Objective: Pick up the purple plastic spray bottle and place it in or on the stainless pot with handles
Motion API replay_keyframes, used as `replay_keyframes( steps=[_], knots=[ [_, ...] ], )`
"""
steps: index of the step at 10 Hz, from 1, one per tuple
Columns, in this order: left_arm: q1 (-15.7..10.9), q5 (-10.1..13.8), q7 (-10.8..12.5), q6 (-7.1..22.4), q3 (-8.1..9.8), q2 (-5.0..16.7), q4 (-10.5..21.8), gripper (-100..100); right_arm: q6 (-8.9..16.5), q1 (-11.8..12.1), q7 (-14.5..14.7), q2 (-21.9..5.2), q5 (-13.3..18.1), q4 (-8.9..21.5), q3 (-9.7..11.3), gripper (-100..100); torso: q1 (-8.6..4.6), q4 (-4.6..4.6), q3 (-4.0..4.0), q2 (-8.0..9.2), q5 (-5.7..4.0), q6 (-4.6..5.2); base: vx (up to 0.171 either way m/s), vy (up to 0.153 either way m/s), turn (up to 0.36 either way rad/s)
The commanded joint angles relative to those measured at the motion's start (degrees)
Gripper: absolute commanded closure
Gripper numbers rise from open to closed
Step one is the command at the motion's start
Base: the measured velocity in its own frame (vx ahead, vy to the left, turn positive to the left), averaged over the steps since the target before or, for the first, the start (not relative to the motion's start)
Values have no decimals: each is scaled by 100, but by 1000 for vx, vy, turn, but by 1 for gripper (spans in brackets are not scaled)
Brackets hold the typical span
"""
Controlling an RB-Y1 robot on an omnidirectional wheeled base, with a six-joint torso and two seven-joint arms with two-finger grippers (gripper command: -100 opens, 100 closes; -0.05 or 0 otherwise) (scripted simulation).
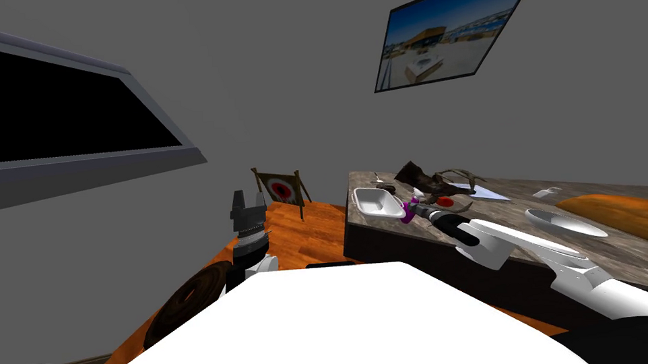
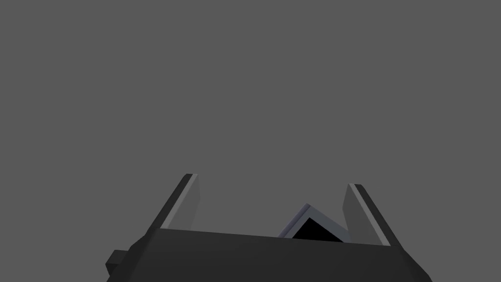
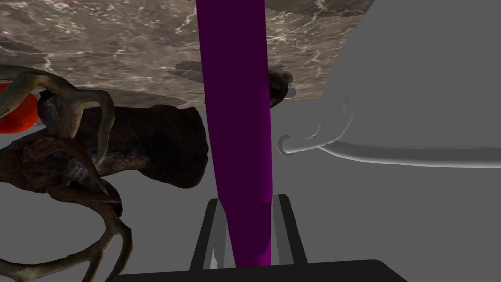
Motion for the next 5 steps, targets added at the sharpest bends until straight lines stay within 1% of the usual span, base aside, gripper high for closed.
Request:
replay_keyframes(
  steps=[1,2,3,4,5],
  knots=[
    [0,0,0,0,0,0,0,0,-200,-160,63,-110,-95,-202,210,100,0,0,0,0,0,0,-109,-58,-203],
    [0,0,0,0,1,0,0,0,-252,-201,80,-143,-122,-260,269,100,-13,4,18,37,-6,8,-153,-96,-191],
    [-1,0,0,0,1,1,0,0,-307,-244,99,-179,-152,-323,331,100,-28,7,33,63,-14,11,-112,-78,-95],
    [-1,0,0,0,1,0,0,0,-362,-288,117,-217,-183,-389,395,100,-27,3,34,67,-20,14,-84,-55,-90],
    [-1,0,0,0,0,0,0,0,-468,-377,155,-300,-248,-527,521,100,-20,2,31,61,-19,11,-96,-66,-169]
  ],
)
